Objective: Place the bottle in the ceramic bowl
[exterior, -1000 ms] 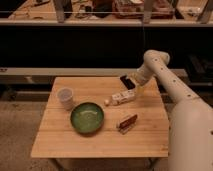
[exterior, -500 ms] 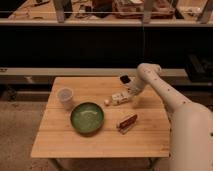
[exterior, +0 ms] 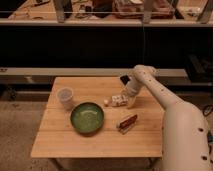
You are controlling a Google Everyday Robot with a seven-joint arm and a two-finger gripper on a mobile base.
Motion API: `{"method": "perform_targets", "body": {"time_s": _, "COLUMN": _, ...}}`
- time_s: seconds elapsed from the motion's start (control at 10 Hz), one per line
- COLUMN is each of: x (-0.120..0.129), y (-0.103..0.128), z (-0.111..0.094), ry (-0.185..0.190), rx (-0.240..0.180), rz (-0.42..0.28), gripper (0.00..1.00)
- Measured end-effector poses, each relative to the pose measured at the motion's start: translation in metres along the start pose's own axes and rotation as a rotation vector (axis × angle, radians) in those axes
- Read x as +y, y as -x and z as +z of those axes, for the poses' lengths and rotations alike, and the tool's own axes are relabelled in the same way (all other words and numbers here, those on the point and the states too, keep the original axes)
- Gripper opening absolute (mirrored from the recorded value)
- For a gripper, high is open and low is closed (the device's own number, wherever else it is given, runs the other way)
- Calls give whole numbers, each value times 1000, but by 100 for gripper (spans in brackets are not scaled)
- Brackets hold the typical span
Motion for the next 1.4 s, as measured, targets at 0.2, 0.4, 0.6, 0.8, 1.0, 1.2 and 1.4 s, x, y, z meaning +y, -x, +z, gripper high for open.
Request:
{"method": "perform_targets", "body": {"time_s": 0.2, "x": -11, "y": 11, "z": -12, "ry": -36, "rx": -62, "rz": 10, "gripper": 7}}
{"method": "perform_targets", "body": {"time_s": 0.4, "x": -19, "y": 25, "z": -33, "ry": -80, "rx": -128, "rz": 3, "gripper": 0}}
{"method": "perform_targets", "body": {"time_s": 0.6, "x": -25, "y": 50, "z": -45, "ry": -95, "rx": -170, "rz": -44, "gripper": 0}}
{"method": "perform_targets", "body": {"time_s": 0.8, "x": -22, "y": 71, "z": -45, "ry": -68, "rx": -186, "rz": -89, "gripper": 0}}
{"method": "perform_targets", "body": {"time_s": 1.0, "x": -22, "y": 100, "z": -36, "ry": -27, "rx": -205, "rz": -141, "gripper": 0}}
{"method": "perform_targets", "body": {"time_s": 1.2, "x": -20, "y": 134, "z": -26, "ry": 19, "rx": -225, "rz": -207, "gripper": 0}}
{"method": "perform_targets", "body": {"time_s": 1.4, "x": -20, "y": 155, "z": -21, "ry": 44, "rx": -240, "rz": -246, "gripper": 0}}
